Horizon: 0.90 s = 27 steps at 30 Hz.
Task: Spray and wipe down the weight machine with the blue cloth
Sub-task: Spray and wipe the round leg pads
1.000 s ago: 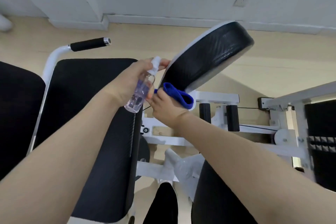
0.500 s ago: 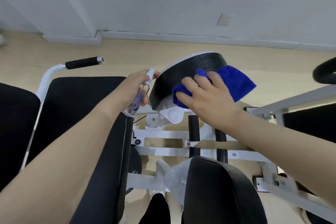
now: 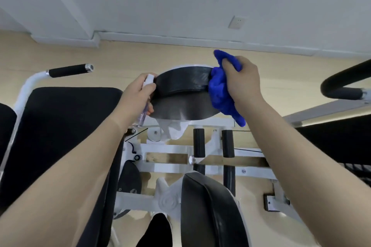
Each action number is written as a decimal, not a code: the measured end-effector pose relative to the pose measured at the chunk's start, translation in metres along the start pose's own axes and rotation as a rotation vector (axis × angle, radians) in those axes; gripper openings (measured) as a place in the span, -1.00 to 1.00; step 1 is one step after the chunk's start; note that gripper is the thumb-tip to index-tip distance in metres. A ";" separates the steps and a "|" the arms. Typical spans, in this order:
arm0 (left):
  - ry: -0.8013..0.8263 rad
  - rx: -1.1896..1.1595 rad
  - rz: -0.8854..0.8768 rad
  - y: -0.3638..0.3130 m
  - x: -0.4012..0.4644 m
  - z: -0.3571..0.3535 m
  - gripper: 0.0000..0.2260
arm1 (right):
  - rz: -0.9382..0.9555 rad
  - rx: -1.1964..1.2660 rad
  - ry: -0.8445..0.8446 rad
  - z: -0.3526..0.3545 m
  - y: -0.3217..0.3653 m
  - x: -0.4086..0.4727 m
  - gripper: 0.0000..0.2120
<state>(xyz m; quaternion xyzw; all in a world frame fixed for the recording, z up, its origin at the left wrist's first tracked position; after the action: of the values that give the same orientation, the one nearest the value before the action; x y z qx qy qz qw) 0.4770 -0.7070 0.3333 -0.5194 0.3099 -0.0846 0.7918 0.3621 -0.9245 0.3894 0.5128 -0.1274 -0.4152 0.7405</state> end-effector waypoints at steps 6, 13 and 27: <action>-0.028 0.030 -0.006 -0.006 0.001 -0.001 -0.77 | 0.269 -0.147 -0.059 -0.017 0.023 -0.017 -0.75; -0.047 0.123 -0.058 -0.008 0.006 0.000 -0.77 | -0.292 0.300 -0.063 0.010 -0.052 0.000 -0.91; -0.198 0.198 -0.125 -0.007 -0.006 0.001 -0.73 | -0.194 0.562 -0.001 0.009 -0.065 0.004 -0.86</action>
<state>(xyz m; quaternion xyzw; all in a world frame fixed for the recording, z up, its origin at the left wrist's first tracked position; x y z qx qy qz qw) 0.4738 -0.7069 0.3421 -0.4628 0.1873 -0.1124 0.8591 0.3276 -0.9422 0.3362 0.7072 -0.1882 -0.4329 0.5263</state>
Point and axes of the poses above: each hand's wrist, its own x-axis towards the middle knuckle, its own z-axis out of the back of the hand, y = z × x, the point moved 7 cm from there along x, towards the middle knuckle
